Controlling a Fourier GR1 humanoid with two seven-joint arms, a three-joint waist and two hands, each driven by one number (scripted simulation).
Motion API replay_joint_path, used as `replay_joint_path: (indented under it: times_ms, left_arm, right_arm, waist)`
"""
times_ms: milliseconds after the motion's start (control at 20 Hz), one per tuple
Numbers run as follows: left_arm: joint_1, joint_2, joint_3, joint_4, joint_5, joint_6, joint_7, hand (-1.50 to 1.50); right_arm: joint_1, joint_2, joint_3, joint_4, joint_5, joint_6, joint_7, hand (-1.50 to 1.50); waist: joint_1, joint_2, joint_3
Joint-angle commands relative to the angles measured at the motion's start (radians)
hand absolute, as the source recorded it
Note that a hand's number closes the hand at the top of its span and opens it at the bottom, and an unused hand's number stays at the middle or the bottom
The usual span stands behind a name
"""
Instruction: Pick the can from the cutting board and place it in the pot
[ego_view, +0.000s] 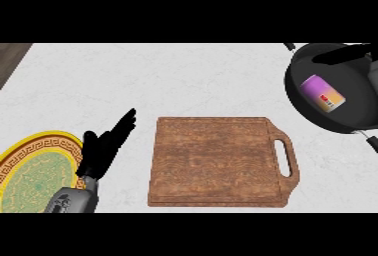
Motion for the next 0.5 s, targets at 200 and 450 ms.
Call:
replay_joint_path:
  times_ms: [200, 450]
  left_arm:
    - [0.02, 0.005, 0.022, 0.017, 0.009, -0.002, -0.007, 0.0]
    - [0.04, 0.001, 0.017, 0.023, -0.005, 0.001, -0.004, 0.0]
  right_arm:
    - [0.028, -0.041, -0.24, 0.024, -0.112, -0.288, -0.212, -1.5]
    - [0.129, -0.089, -0.356, -0.057, -0.204, -0.263, -0.345, -1.5]
  waist:
    - [-0.027, -0.003, -0.004]
    - [-0.049, -0.014, -0.005]
